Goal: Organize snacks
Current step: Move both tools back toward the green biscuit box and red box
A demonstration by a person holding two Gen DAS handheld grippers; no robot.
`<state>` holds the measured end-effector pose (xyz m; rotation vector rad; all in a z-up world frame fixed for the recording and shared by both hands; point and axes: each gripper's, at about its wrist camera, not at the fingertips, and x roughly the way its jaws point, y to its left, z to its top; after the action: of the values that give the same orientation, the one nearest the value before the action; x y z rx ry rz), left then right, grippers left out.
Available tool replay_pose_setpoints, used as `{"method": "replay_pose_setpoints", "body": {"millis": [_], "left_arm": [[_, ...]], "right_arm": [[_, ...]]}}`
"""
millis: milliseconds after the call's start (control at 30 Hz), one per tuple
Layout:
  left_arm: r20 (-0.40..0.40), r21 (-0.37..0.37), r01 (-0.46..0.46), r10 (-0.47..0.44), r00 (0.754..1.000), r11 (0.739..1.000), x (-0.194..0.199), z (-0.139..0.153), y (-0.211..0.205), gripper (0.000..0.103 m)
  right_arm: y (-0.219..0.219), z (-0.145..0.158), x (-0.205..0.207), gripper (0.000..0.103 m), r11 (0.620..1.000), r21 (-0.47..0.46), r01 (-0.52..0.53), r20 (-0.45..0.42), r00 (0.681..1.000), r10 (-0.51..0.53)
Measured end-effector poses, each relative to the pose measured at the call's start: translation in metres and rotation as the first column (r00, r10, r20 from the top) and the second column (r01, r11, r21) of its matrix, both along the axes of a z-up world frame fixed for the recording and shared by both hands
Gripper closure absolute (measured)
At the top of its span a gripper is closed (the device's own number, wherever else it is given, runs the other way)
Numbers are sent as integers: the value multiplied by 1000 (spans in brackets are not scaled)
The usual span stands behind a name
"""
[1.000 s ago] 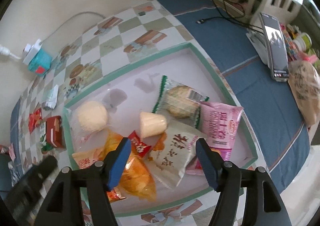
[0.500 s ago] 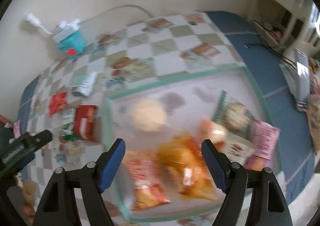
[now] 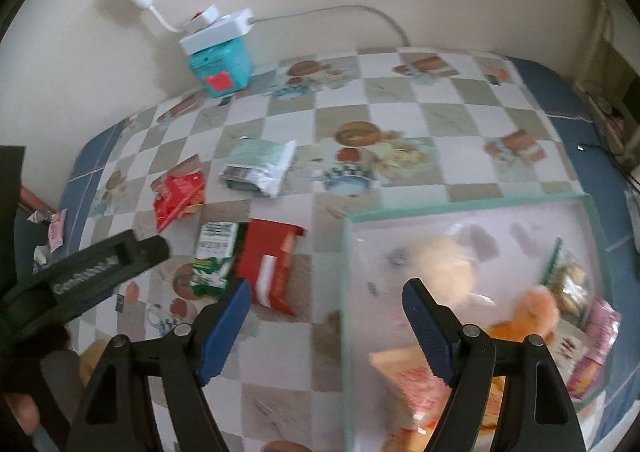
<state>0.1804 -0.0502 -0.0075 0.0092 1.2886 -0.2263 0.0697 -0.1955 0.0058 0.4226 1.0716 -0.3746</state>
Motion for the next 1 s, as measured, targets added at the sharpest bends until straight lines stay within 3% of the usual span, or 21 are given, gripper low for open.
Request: {"method": "replay_pose_setpoints", "body": {"millis": [433,533,867,1000], "left_arm": [[-29,-14,32,-32,999,999,25,-24,-16,11],[-32,-11,47,-47,998,999,27,-27,-20,11],[-59,-16,86,-87,995,996,25,-35,-28,11],[-65,-10,94,-94,993,996,24,-36,-30,11]], "right_arm": [[16,-48,46,30,998,31,-46,-55,997,48],[18,-56,52,40,998,30,-55,-66,996,57],[27,-56,59,43,995,52,-88,-46,995,91],[22,-62,58,54,997,38,-68,-81,994,70]]}}
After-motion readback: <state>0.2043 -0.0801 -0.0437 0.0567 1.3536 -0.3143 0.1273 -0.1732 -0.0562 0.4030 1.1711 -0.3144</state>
